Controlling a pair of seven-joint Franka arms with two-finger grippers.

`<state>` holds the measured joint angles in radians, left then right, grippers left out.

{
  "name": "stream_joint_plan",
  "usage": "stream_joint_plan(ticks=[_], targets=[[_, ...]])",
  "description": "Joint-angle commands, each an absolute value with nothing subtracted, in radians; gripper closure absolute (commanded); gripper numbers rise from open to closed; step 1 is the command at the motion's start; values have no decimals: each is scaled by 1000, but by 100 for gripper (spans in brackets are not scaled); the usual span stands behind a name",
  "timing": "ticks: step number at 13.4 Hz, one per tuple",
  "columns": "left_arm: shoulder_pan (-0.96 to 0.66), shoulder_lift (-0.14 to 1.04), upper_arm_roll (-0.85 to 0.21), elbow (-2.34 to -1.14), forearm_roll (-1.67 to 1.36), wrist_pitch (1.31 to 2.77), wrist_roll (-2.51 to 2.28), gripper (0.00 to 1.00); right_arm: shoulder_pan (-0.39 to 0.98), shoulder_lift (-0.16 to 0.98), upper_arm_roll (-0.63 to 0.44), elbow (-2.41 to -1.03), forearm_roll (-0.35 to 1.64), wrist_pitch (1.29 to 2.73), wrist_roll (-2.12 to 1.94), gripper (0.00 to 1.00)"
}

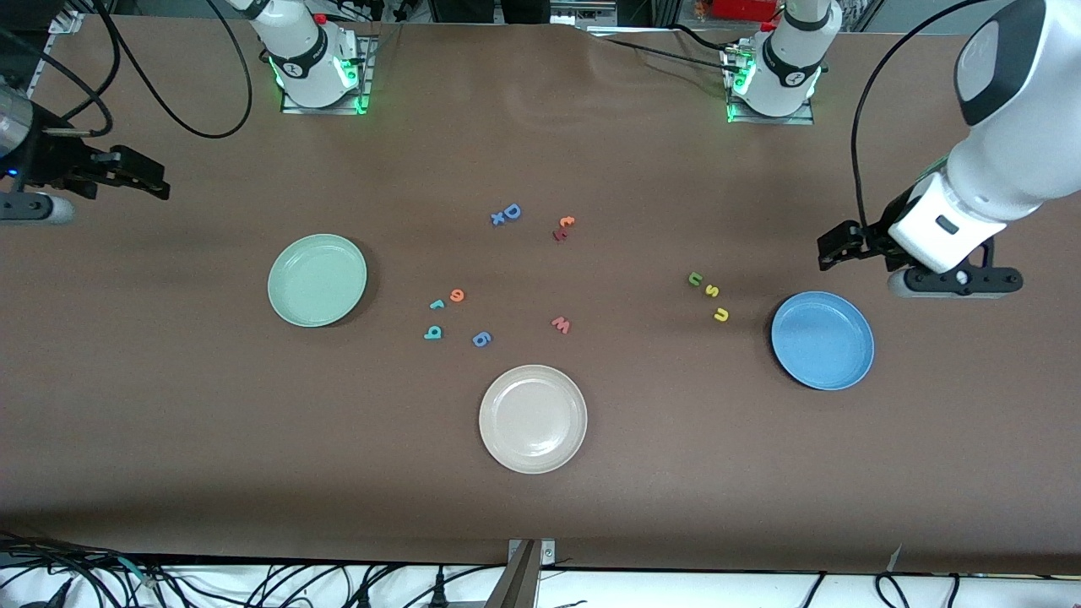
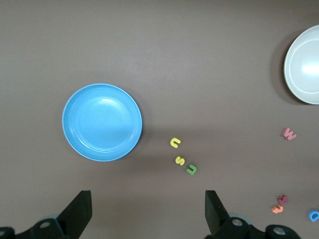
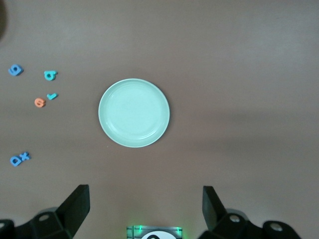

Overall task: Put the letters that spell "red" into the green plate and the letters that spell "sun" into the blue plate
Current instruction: 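Reach the right gripper to a teal letter while the left gripper reaches yellow u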

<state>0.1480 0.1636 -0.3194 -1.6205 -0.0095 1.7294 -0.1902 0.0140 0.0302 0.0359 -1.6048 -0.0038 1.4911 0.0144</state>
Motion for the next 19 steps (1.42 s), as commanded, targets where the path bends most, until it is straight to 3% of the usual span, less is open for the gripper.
stream_joint_plan(ticks=[1,4,11,19], targets=[[127,216,-316,-1611,-34,1749,-195,0,83,55,40,-1605,9,1489,93,0],[112,273,-314,-1614,-28,1746,-193,0,153,110,40,-1611,9,1537,219,0],[110,273,-310,-1592,-26,1750,-196,0,363,363,40,-1624,8,1784,627,0],[52,313,-316,-1592,81,1786,-176,0,429,503,41,-1811,8,2250,1130,0]])
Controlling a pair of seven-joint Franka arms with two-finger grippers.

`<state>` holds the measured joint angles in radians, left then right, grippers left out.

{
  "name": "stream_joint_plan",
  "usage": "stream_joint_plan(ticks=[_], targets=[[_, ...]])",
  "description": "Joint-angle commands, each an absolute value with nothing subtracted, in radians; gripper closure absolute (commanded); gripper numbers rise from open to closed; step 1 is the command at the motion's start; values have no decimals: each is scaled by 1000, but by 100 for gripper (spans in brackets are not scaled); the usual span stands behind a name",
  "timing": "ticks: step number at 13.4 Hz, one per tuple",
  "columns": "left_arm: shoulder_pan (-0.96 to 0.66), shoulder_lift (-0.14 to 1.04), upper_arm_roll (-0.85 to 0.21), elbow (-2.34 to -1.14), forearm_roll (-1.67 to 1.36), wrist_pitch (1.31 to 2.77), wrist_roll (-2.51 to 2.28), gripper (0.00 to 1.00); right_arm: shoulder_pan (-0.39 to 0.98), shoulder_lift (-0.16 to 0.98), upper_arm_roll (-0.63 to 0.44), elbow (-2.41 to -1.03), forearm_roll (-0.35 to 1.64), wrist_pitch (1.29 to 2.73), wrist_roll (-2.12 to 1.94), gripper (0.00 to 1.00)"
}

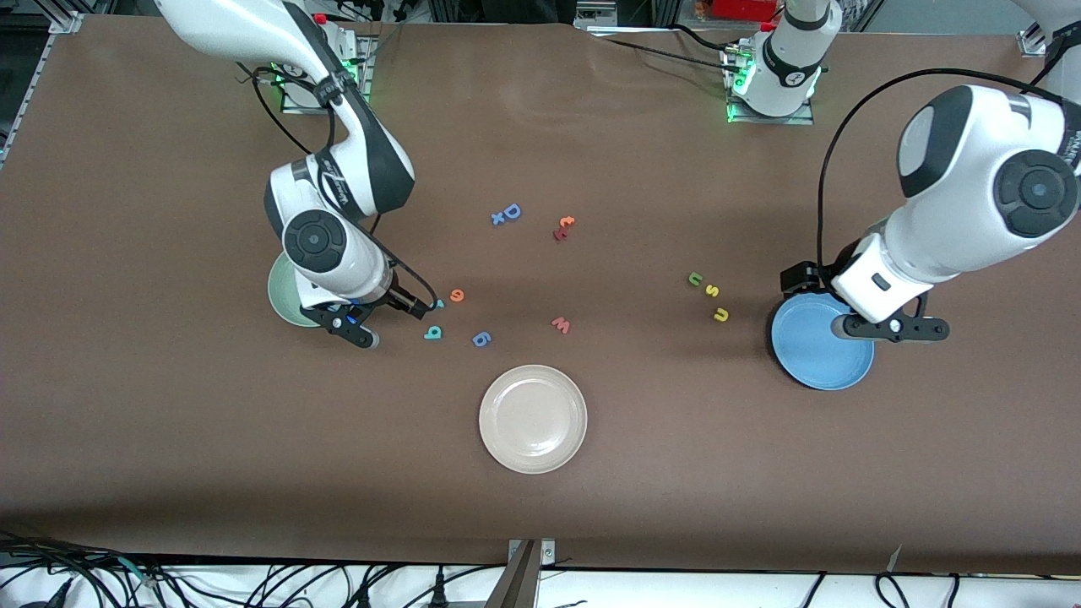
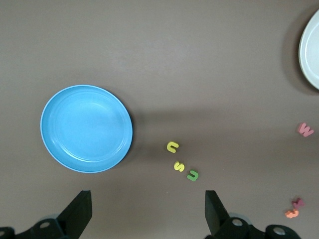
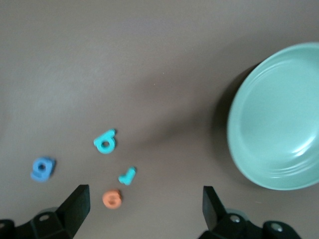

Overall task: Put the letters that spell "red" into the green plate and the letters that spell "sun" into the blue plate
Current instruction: 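Reach the right gripper to a teal letter while the left gripper reaches yellow u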

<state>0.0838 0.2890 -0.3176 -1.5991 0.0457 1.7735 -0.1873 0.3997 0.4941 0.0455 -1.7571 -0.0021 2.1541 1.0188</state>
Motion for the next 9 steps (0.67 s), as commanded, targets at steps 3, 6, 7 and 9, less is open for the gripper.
stream_joint_plan(ticks=[3,6,7,9], targets=[[44,337,-313,-1594,86,1786,-109,0,468,564,38,-1819,5,2345,1270,0],[54,357,-311,-1591,115,1787,50,0,492,580,37,-1842,3,2396,1308,0],[49,365,-307,-1591,115,1795,131,0,492,587,35,-1844,3,2399,1310,0],[43,377,-302,-1603,104,1856,277,0,492,600,34,-1842,3,2407,1310,1]])
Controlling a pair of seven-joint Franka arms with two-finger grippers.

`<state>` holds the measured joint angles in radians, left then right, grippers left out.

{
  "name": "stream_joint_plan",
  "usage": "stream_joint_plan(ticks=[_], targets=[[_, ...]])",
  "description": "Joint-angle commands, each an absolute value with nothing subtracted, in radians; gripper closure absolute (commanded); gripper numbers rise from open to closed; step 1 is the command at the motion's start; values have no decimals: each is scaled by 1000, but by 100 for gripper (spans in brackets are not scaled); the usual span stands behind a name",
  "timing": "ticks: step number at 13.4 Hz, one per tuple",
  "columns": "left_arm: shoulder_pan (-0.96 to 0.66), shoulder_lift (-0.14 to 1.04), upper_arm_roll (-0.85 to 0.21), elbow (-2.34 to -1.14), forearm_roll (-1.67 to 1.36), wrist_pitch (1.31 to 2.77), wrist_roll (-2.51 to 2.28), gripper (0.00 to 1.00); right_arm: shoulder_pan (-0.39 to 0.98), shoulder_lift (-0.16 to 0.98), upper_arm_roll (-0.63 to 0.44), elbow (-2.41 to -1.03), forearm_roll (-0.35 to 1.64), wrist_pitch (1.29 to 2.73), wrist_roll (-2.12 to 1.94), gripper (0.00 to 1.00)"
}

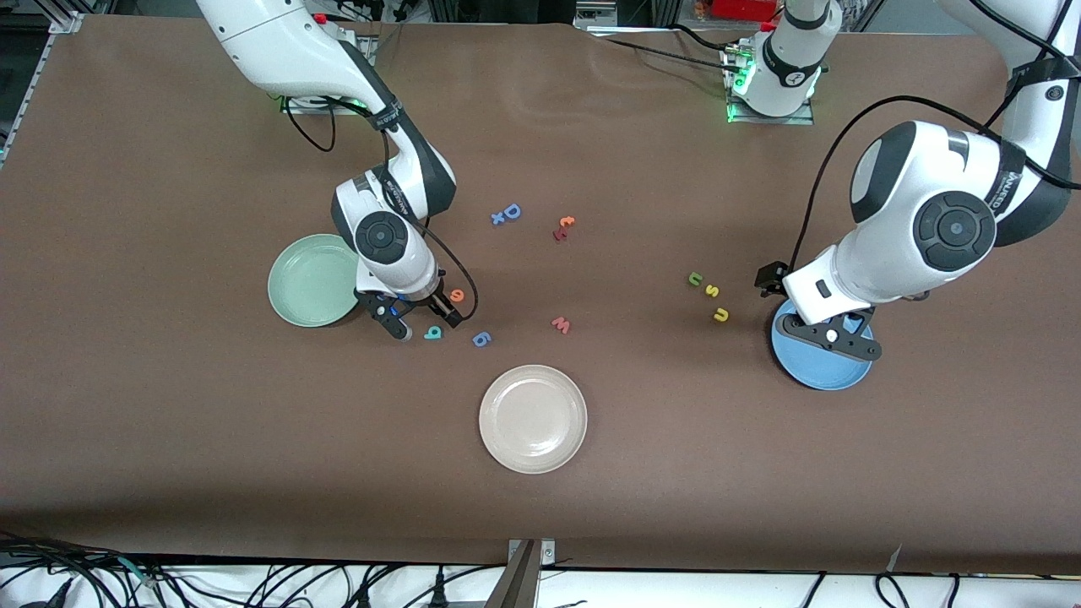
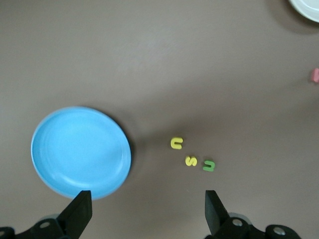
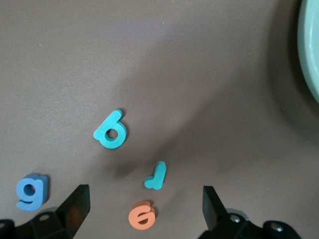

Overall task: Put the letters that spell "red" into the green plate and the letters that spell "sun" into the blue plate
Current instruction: 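Reach the right gripper to a teal letter while the left gripper reaches yellow u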

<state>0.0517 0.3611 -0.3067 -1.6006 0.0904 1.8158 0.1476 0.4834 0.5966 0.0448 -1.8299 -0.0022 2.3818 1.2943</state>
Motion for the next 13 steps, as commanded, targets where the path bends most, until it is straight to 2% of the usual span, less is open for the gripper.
stream_joint_plan(ticks=[1,3,4,7,9,11,13], targets=[[43,379,-302,-1606,88,1864,317,0,492,603,34,-1844,3,2408,1310,1],[28,382,-302,-1615,52,1881,388,0,492,609,34,-1847,3,2413,1310,6],[17,387,-301,-1649,52,1914,440,0,491,609,34,-1850,3,2419,1310,12],[18,388,-290,-1776,-1,2025,462,0,492,614,32,-1856,3,2422,1308,23],[17,388,-270,-1863,-35,2115,462,0,492,618,32,-1859,3,2436,1308,26],[17,402,-258,-1876,-37,2128,451,1,492,620,34,-1878,3,2459,1308,28],[15,419,-235,-1881,-55,2125,390,1,492,620,34,-1884,3,2465,1308,35]])
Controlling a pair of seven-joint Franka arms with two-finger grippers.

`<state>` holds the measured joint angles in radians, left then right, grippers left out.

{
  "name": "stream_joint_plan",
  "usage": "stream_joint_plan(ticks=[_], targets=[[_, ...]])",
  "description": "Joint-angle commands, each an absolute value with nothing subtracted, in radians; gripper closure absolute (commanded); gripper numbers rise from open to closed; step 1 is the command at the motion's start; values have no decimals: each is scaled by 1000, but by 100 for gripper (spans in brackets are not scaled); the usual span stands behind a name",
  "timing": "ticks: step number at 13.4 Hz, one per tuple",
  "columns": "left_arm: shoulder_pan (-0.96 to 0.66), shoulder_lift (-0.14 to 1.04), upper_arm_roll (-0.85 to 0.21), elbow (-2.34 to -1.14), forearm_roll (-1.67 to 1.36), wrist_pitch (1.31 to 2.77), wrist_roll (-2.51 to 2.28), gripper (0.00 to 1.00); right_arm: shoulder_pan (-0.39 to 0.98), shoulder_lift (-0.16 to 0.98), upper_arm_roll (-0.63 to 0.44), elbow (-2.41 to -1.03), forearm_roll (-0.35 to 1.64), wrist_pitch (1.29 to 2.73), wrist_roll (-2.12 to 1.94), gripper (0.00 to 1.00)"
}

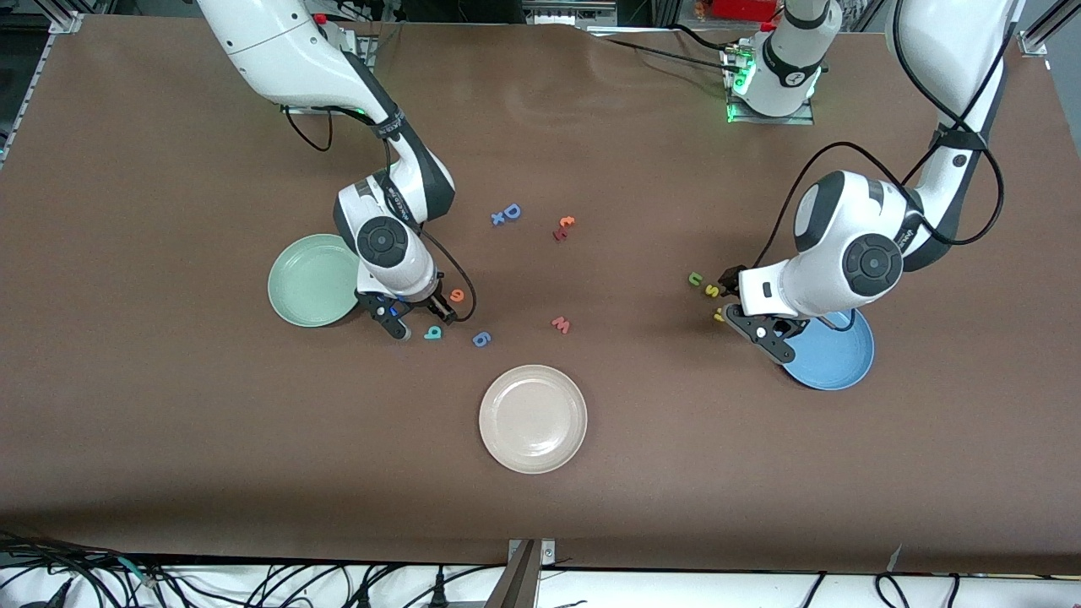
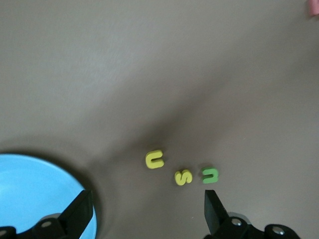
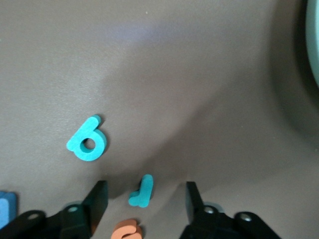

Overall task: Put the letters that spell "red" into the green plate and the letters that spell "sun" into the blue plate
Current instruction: 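Grasp the teal letter with the right gripper while the left gripper lowers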

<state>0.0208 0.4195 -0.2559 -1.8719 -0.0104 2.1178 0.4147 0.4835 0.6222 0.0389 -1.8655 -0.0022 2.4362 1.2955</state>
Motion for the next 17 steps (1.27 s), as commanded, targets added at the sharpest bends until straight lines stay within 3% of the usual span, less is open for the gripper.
stream_joint_plan(ticks=[1,3,7,12,17], targets=[[14,423,-230,-1885,-54,2126,359,1,492,620,34,-1884,3,2465,1308,43],[5,426,-230,-1890,-52,2128,347,0,494,620,34,-1884,3,2465,1310,57],[-12,439,-218,-1887,-64,2128,240,1,494,618,34,-1884,3,2464,1312,65],[-94,486,-154,-1887,18,2258,117,1,494,618,34,-1884,3,2461,1312,87],[-98,541,-135,-1887,43,2301,109,8,495,603,35,-1881,2,2453,1304,94]])
